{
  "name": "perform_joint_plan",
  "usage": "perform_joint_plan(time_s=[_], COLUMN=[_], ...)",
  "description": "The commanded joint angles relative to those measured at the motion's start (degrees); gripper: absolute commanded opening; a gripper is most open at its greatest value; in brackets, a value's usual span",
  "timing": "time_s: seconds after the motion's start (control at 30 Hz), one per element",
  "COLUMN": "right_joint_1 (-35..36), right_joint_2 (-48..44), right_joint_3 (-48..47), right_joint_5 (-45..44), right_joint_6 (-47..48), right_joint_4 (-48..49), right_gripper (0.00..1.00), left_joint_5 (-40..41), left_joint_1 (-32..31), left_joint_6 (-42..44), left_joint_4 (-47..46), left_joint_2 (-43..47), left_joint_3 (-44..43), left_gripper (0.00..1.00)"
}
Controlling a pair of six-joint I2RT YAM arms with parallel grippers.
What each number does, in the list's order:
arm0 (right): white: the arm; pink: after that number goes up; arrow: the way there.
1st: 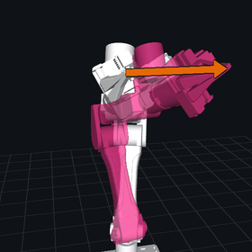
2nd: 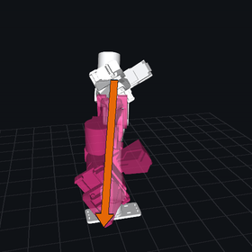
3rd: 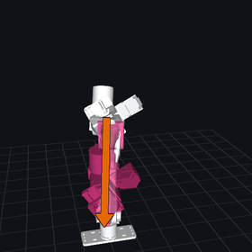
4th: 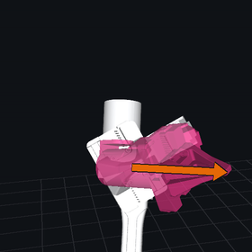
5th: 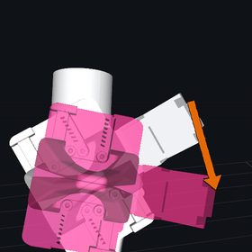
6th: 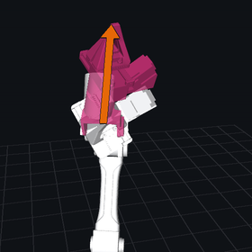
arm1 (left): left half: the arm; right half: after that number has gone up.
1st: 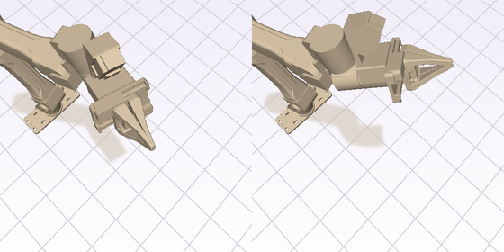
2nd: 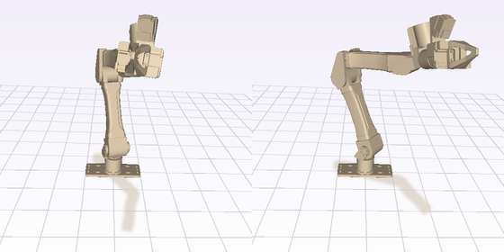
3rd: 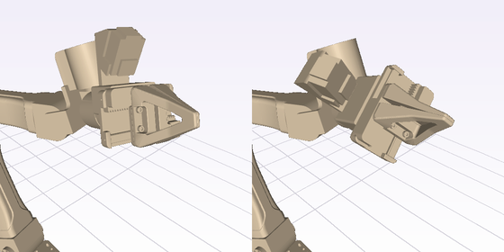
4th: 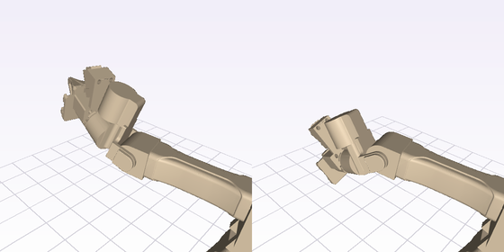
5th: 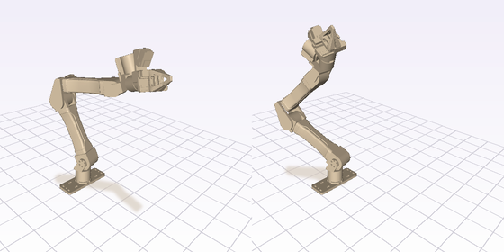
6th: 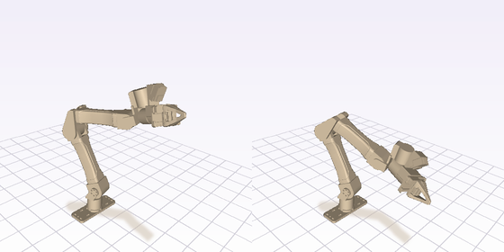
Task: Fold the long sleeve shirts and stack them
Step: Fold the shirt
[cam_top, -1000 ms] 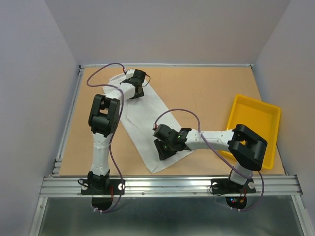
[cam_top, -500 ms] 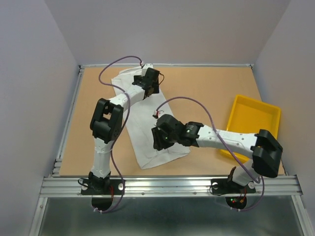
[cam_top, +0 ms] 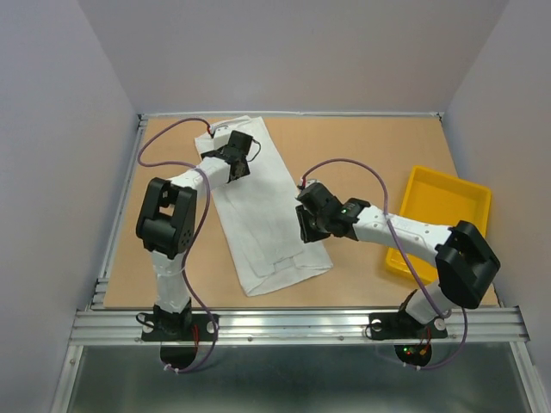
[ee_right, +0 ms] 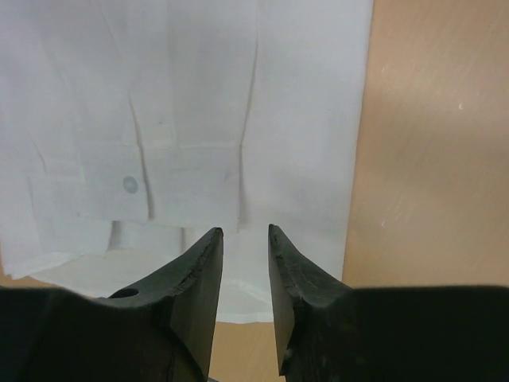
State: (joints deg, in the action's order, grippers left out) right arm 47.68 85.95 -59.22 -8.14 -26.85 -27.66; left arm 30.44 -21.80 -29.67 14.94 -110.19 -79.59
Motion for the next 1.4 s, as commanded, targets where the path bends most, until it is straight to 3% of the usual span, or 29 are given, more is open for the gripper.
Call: perform_joint_plan(time_s=[0.0, 0.57, 0.8, 0.93, 1.17, 1.37], right_joint_1=[0.22, 4.17, 6.64, 6.64, 4.27, 1.98], right_joint_2=[2.99, 5.28, 6.07, 1.51, -5.27, -3.60], right_joint_3=[2.00, 12.46, 10.71, 9.92, 8.95, 6.23], right_joint_5=[-0.48, 13.59, 11.93, 6.49, 2.43, 2.69], right_joint_6=[0.40, -13.39, -15.60, -15.25, -13.14, -10.24], right_joint_4=[0.15, 8.76, 10.87, 10.70, 8.77, 8.32], right_gripper=[0.34, 0.30, 0.30, 0.30, 0.35, 0.35], left_joint_5=[1.73, -4.15, -6.53, -6.18, -4.33, -13.10], left_joint_1=[-0.26, -1.40, -2.63, -2.54, -1.14, -1.14], left_joint_6=[0.13, 6.64, 9.28, 7.79, 1.38, -5.83], left_joint_4=[2.37, 1.85, 1.58, 1.23, 4.48, 3.17], left_joint_2=[-4.66, -16.98, -18.92, -11.13, 9.97, 28.17], left_joint_3=[-4.15, -15.93, -21.39, -18.68, -3.49, 20.06], left_gripper=[0.84, 0.83, 0.84, 0.88, 0.91, 0.89])
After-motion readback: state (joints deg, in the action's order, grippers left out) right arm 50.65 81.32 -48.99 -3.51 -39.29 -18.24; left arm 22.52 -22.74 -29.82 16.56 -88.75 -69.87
